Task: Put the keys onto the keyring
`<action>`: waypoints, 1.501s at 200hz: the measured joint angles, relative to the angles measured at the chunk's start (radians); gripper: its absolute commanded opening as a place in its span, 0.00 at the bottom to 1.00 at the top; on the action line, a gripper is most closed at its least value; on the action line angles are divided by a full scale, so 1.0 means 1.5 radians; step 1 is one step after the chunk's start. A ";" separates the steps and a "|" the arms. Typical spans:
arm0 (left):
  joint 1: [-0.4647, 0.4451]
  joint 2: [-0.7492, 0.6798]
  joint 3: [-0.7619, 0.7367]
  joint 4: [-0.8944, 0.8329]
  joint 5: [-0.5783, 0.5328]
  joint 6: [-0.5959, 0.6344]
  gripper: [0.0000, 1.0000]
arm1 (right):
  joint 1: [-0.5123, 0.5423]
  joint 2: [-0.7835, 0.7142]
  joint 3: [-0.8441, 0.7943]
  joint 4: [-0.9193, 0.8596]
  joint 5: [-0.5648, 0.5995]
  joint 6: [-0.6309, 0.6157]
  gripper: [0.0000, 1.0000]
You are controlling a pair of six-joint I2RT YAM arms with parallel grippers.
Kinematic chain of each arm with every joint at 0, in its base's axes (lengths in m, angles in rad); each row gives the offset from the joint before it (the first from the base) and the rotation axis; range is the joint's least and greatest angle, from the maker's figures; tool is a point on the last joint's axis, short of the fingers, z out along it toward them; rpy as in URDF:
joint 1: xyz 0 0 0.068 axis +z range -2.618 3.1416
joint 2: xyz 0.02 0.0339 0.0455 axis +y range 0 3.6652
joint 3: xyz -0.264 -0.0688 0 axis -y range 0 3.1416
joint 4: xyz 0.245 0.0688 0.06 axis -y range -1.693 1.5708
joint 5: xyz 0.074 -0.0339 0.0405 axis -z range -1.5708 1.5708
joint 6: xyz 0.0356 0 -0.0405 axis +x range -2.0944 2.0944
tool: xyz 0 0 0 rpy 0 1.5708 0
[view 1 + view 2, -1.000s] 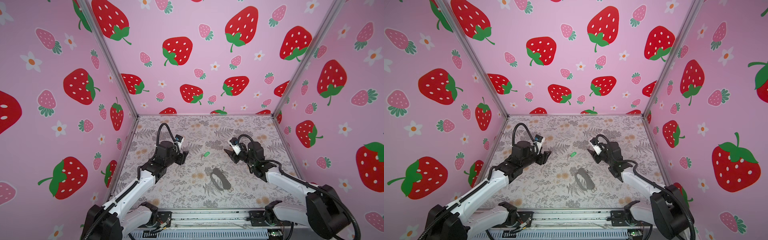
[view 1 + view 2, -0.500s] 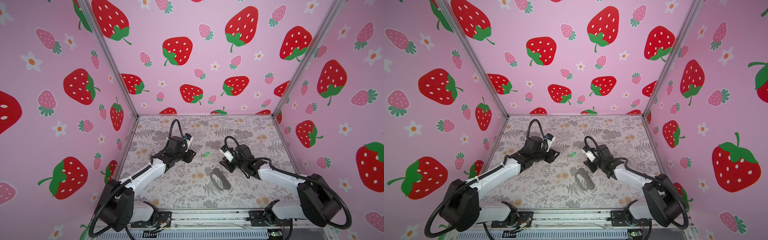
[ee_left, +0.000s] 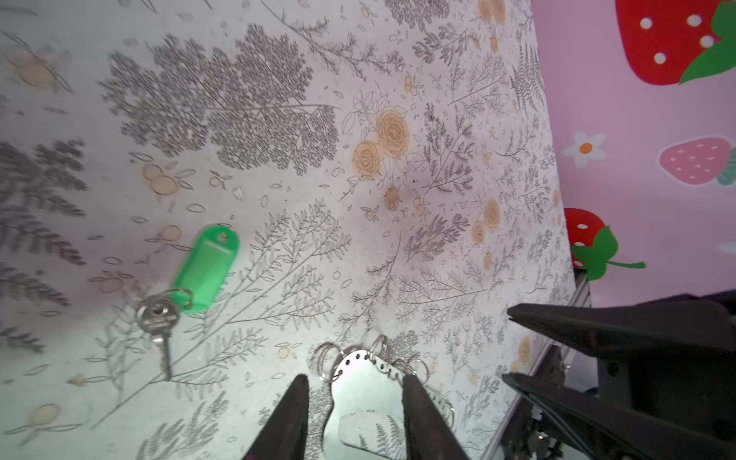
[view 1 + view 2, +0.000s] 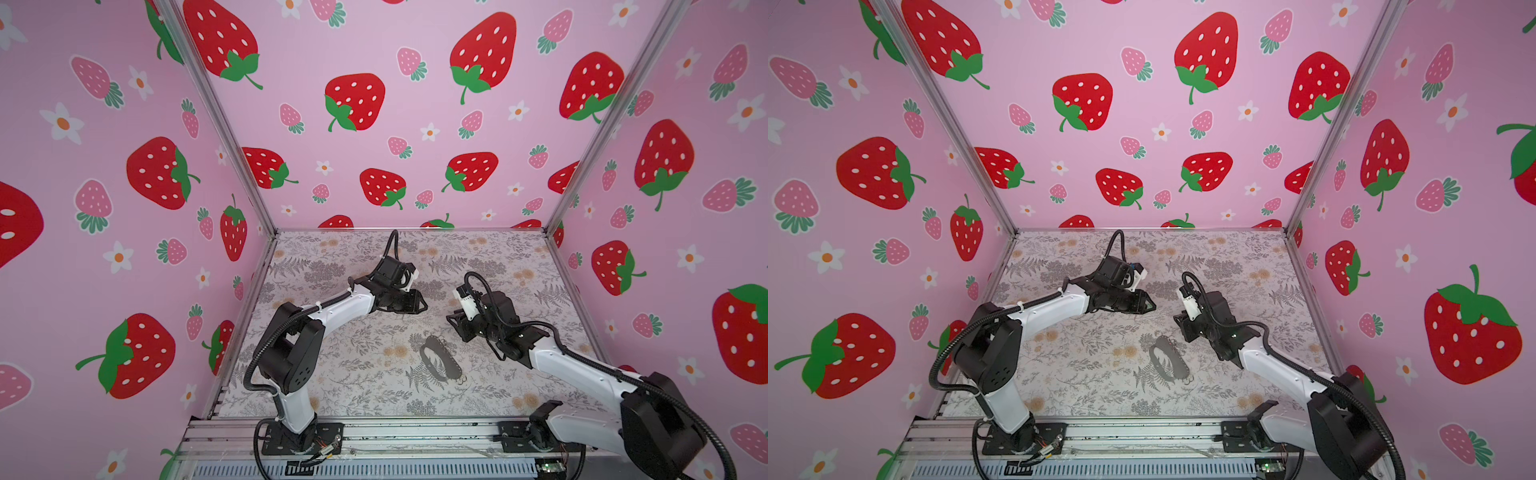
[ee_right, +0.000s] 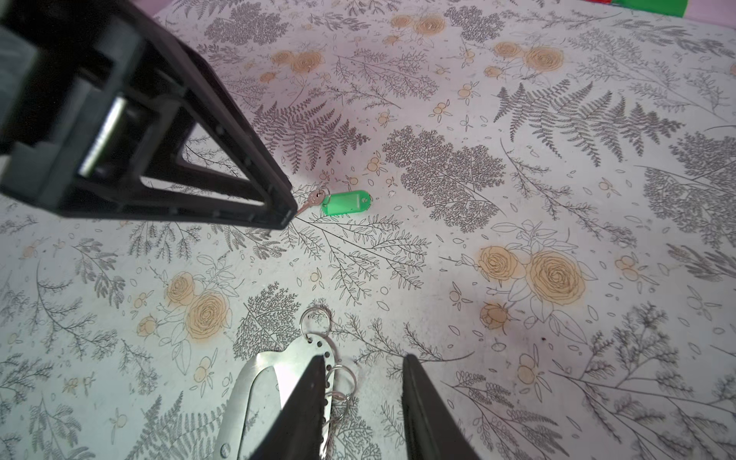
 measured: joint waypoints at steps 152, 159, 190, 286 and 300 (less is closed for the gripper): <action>-0.033 0.071 -0.020 0.004 -0.016 -0.215 0.31 | -0.001 -0.060 -0.066 0.004 -0.011 0.010 0.31; -0.034 0.075 -0.020 0.003 -0.015 -0.217 0.31 | -0.001 -0.059 -0.067 0.005 -0.011 0.010 0.30; -0.038 0.094 -0.020 -0.005 -0.015 -0.221 0.31 | -0.001 -0.055 -0.070 0.006 -0.019 0.011 0.28; -0.044 0.109 -0.018 -0.009 0.010 -0.221 0.31 | -0.001 -0.035 -0.079 0.024 -0.028 0.011 0.27; -0.044 0.110 -0.016 -0.009 0.013 -0.221 0.30 | -0.001 -0.035 -0.079 0.025 -0.028 0.011 0.27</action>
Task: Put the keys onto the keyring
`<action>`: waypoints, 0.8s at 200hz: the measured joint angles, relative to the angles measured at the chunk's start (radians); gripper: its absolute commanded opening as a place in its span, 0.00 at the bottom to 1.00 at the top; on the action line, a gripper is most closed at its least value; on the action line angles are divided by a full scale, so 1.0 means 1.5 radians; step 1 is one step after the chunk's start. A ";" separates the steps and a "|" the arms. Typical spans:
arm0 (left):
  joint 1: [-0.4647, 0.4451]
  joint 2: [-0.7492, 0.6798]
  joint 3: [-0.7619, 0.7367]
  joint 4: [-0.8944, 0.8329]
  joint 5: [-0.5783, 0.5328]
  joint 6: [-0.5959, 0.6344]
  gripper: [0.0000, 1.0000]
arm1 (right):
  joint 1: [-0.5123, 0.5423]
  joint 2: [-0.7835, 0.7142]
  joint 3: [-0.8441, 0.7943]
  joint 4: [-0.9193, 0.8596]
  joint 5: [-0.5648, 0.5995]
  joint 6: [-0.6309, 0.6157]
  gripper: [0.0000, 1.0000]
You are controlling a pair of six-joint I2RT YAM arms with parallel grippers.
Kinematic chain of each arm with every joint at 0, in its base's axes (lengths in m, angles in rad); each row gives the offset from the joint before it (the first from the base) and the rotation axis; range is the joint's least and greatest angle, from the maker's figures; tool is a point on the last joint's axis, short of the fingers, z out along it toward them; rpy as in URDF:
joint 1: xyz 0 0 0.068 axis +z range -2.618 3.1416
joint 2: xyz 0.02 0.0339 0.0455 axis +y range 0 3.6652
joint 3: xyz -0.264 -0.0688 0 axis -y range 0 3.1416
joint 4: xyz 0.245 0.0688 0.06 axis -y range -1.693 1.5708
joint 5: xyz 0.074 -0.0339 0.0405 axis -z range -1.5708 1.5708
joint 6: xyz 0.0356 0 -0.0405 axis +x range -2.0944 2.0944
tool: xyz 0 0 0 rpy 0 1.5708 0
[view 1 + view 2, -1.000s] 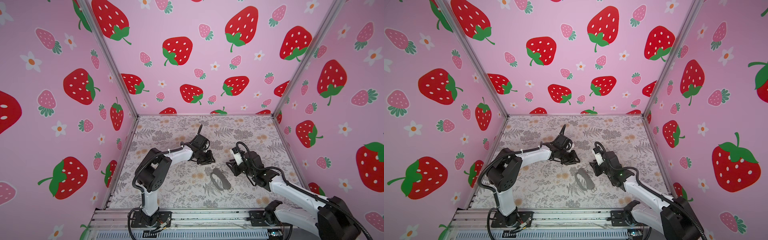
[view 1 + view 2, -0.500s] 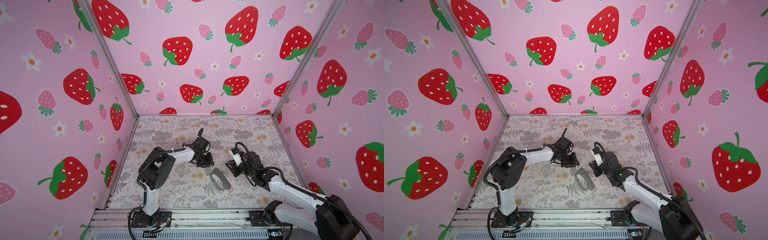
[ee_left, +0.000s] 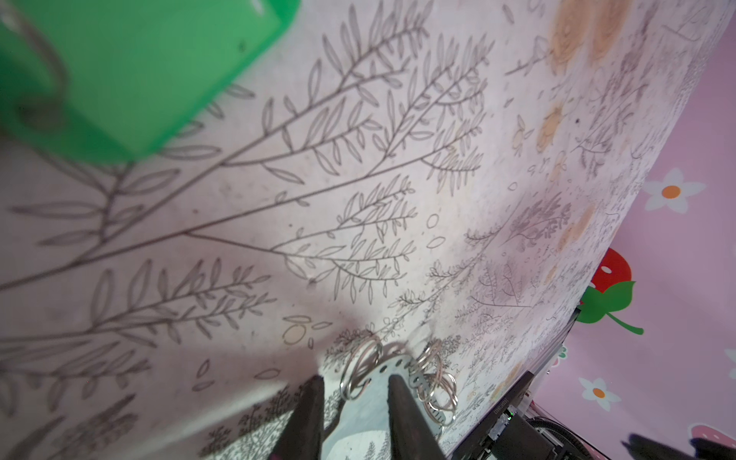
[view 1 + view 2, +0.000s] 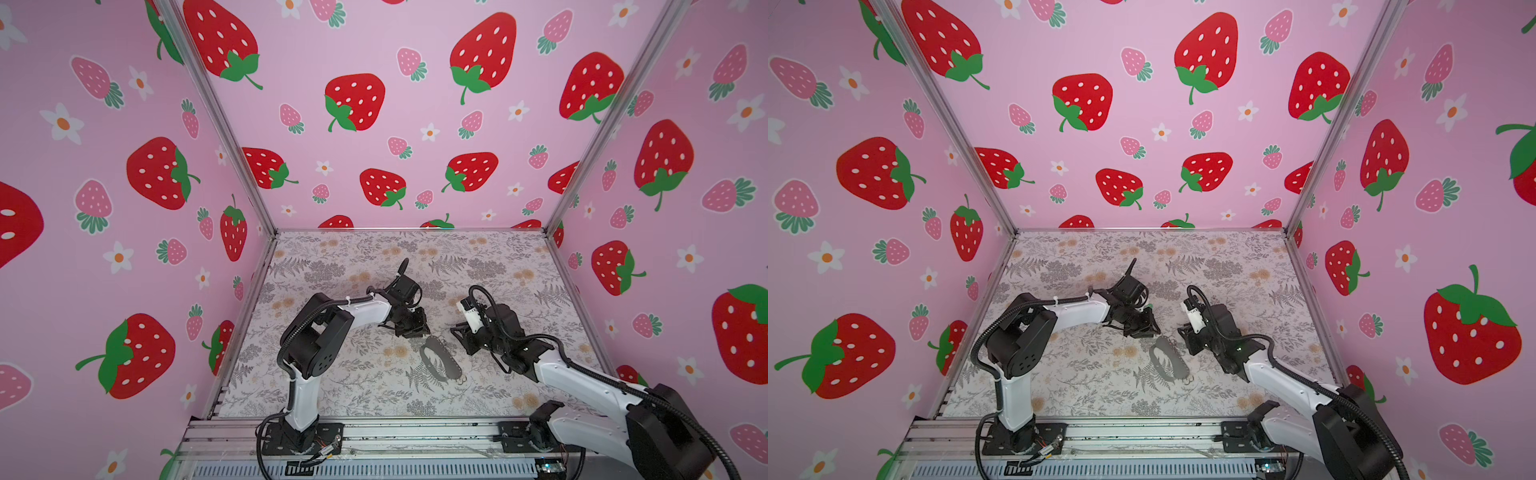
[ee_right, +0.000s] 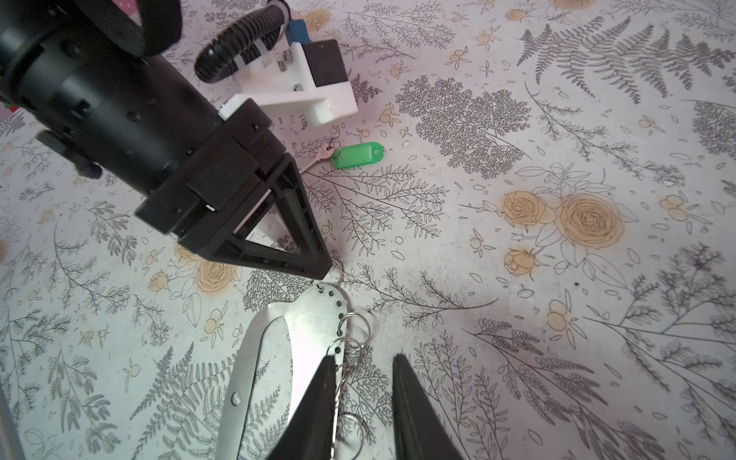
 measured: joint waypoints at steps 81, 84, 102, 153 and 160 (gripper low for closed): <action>-0.002 0.010 0.010 0.001 0.007 0.000 0.26 | 0.000 0.000 -0.008 0.006 0.001 0.000 0.27; -0.002 0.010 0.010 0.000 0.007 0.000 0.26 | 0.000 0.000 -0.009 0.007 0.001 0.000 0.27; -0.002 0.010 0.010 0.000 0.007 -0.001 0.24 | 0.000 0.000 -0.013 0.009 0.001 0.000 0.26; -0.002 0.016 0.010 0.007 0.008 -0.003 0.17 | 0.000 0.000 -0.013 0.010 0.001 0.000 0.26; -0.002 0.018 0.010 0.011 0.011 -0.003 0.16 | 0.000 0.000 -0.013 0.010 0.001 0.000 0.25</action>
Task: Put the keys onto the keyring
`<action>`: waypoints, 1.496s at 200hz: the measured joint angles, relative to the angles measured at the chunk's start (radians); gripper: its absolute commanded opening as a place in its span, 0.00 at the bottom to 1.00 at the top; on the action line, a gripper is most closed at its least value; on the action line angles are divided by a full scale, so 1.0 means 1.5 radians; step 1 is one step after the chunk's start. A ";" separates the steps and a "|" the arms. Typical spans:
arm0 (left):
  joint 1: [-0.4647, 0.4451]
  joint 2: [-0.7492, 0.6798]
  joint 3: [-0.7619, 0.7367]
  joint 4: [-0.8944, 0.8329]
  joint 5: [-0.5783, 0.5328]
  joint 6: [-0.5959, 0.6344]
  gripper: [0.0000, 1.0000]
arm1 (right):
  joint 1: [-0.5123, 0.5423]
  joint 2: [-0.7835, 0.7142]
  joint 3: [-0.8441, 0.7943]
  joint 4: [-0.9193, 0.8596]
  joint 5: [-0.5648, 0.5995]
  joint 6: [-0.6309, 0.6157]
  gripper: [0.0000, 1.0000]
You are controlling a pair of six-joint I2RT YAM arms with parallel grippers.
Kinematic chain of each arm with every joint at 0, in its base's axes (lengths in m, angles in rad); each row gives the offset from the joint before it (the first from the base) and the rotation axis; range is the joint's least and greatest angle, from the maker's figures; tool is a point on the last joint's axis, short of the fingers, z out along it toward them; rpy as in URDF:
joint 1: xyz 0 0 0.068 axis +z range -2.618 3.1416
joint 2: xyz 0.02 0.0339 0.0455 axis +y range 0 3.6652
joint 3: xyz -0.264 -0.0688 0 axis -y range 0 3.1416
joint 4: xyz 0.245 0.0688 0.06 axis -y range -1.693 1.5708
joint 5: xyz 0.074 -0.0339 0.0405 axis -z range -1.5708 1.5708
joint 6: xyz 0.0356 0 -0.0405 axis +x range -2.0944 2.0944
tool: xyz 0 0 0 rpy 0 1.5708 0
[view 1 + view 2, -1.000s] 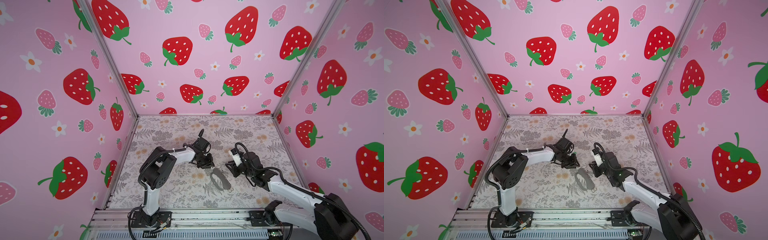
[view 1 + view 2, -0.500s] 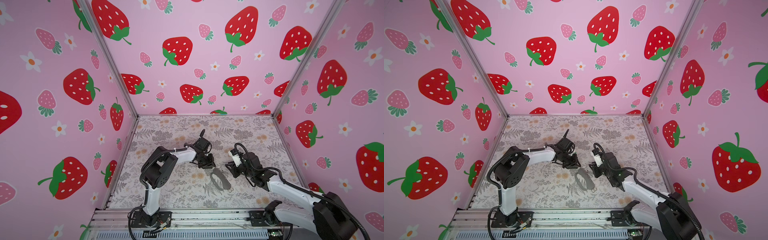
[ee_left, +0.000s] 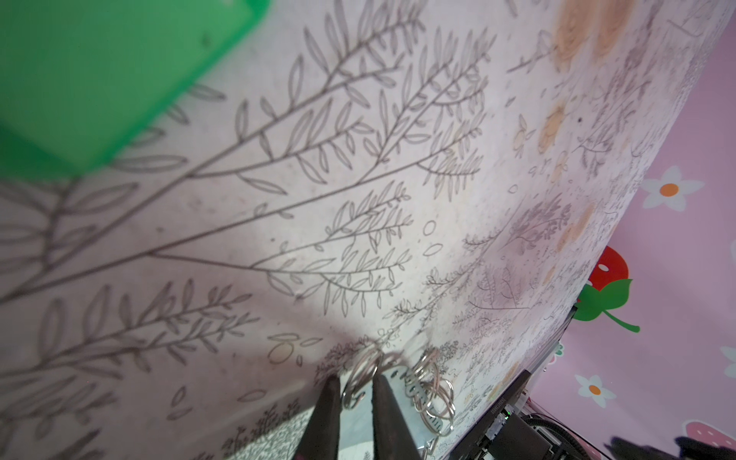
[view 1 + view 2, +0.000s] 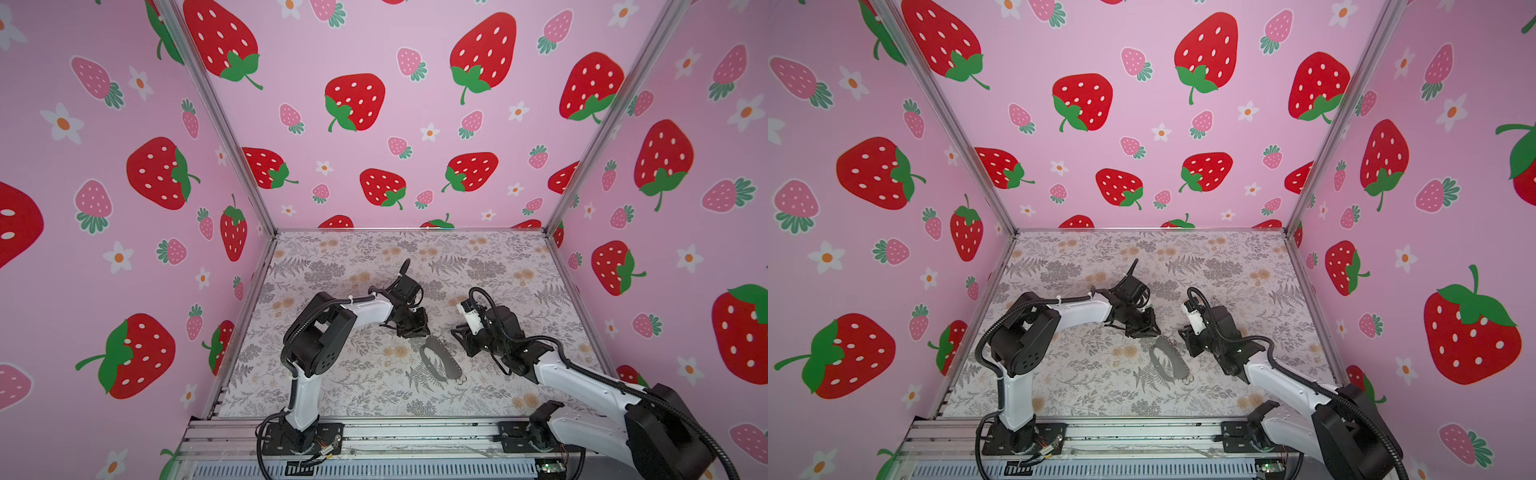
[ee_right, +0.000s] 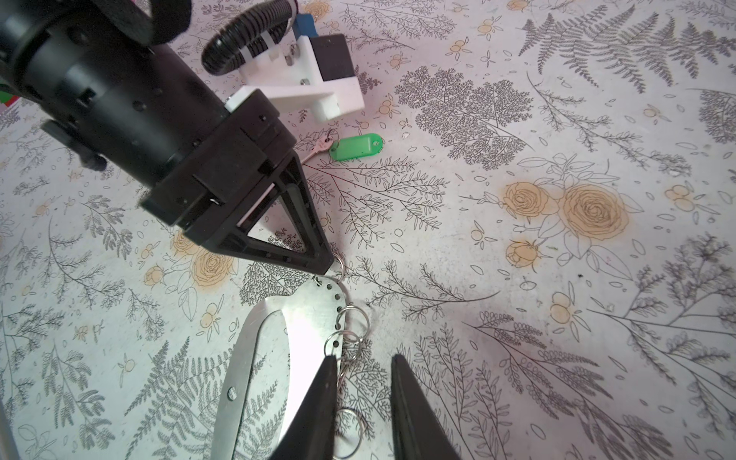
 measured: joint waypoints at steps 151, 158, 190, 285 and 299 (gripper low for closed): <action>-0.001 -0.010 -0.013 0.039 0.019 0.020 0.00 | 0.000 -0.014 -0.003 0.005 0.004 -0.005 0.23; -0.001 -0.017 -0.016 0.037 0.019 0.032 0.00 | 0.000 -0.023 -0.004 0.005 0.007 -0.008 0.23; -0.002 -0.071 -0.008 0.004 0.019 0.120 0.00 | 0.000 -0.076 -0.004 0.018 0.014 -0.033 0.23; -0.006 -0.269 -0.008 -0.076 0.020 0.429 0.00 | 0.000 -0.204 -0.068 0.121 -0.033 -0.149 0.24; -0.006 -0.297 -0.023 -0.074 0.020 0.465 0.00 | 0.000 -0.214 -0.068 0.136 -0.062 -0.179 0.24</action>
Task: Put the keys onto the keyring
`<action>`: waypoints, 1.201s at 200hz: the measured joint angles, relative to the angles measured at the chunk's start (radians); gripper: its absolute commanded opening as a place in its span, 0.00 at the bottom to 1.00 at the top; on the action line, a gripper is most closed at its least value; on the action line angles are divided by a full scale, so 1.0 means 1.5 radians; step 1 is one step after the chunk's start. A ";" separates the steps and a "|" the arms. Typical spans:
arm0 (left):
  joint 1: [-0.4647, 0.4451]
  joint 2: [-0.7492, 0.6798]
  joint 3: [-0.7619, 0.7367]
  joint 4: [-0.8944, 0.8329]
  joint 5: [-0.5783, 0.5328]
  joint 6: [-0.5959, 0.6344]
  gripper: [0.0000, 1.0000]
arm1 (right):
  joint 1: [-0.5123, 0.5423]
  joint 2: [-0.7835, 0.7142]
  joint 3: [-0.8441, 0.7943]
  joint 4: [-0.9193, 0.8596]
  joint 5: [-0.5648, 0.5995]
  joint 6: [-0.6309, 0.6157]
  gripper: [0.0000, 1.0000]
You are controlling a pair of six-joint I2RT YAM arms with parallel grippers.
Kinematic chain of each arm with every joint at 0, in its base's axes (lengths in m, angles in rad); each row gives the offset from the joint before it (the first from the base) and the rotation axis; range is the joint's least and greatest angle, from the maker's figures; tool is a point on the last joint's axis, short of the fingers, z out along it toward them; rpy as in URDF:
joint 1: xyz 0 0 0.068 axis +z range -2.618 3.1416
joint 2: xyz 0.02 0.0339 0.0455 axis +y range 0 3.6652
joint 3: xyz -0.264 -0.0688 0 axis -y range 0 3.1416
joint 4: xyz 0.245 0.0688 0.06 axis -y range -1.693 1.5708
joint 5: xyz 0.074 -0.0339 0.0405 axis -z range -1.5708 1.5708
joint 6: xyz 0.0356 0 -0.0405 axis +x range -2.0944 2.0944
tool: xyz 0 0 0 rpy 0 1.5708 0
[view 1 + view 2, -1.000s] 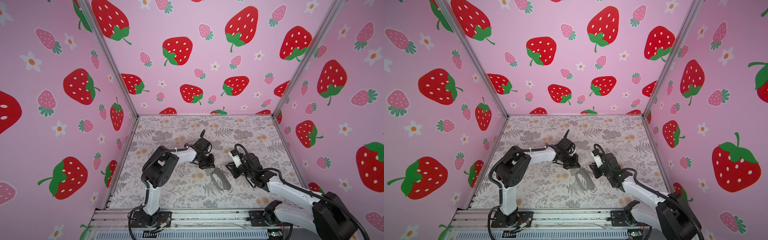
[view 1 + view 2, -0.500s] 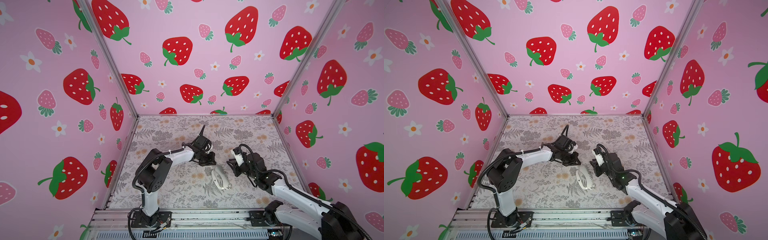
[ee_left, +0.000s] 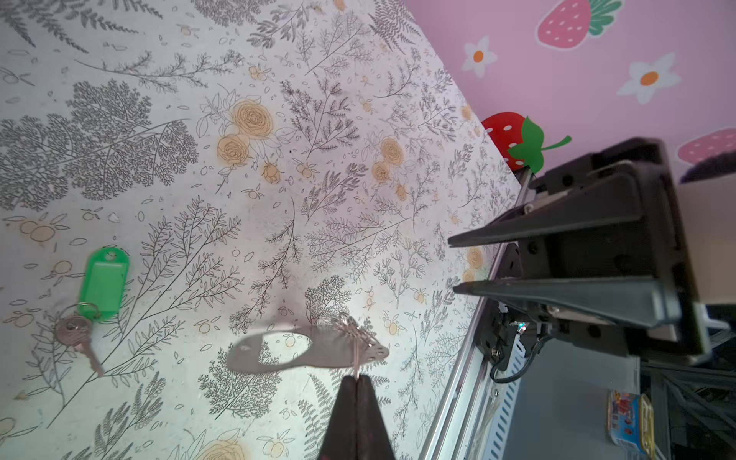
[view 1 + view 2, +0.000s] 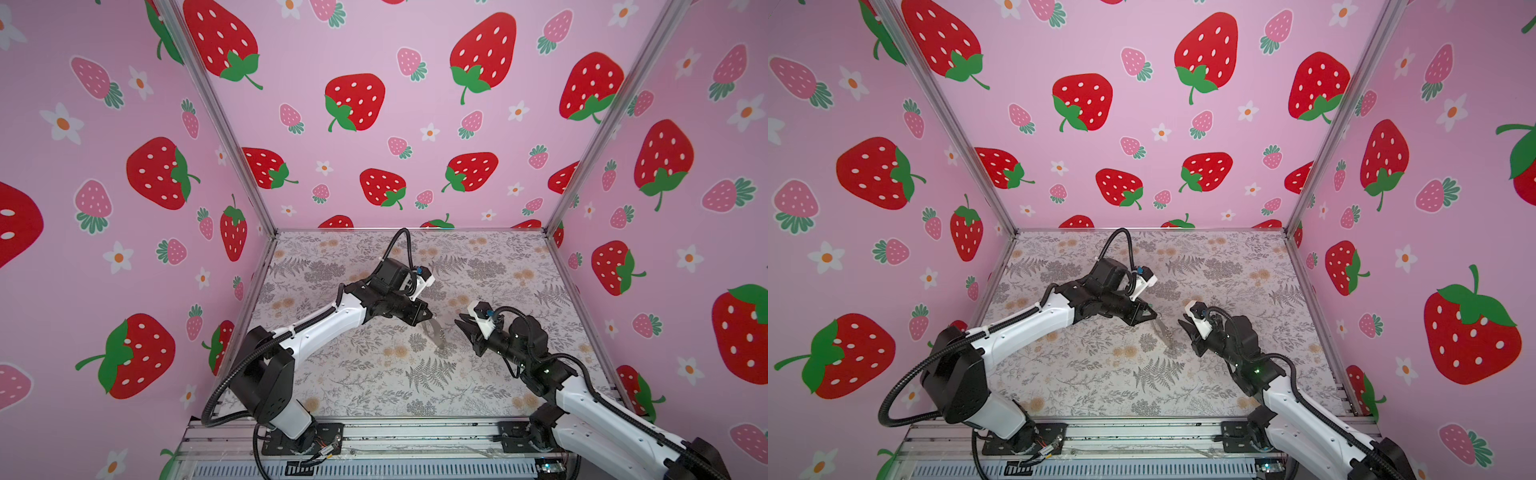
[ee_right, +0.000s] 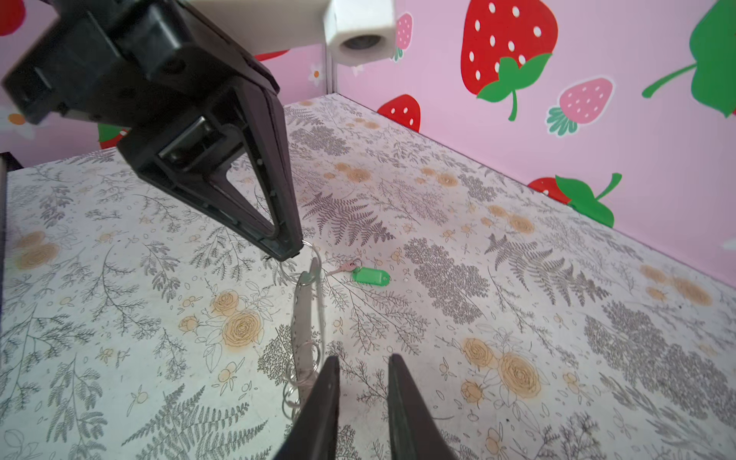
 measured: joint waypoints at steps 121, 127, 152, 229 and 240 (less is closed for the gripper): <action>-0.075 -0.236 -0.206 0.177 -0.089 0.376 0.00 | 0.053 0.021 0.004 0.084 -0.156 -0.181 0.20; -0.084 -0.243 -0.213 0.187 -0.100 0.394 0.00 | 0.061 0.022 0.004 0.087 -0.157 -0.185 0.20; -0.116 -0.266 -0.243 0.219 -0.138 0.468 0.00 | 0.083 0.022 0.004 0.109 -0.157 -0.199 0.19; -0.173 -0.286 -0.285 0.293 -0.232 0.641 0.00 | 0.095 0.016 -0.002 0.137 -0.123 -0.221 0.17; -0.176 -0.286 -0.285 0.299 -0.239 0.656 0.00 | 0.096 0.013 -0.003 0.137 -0.122 -0.225 0.16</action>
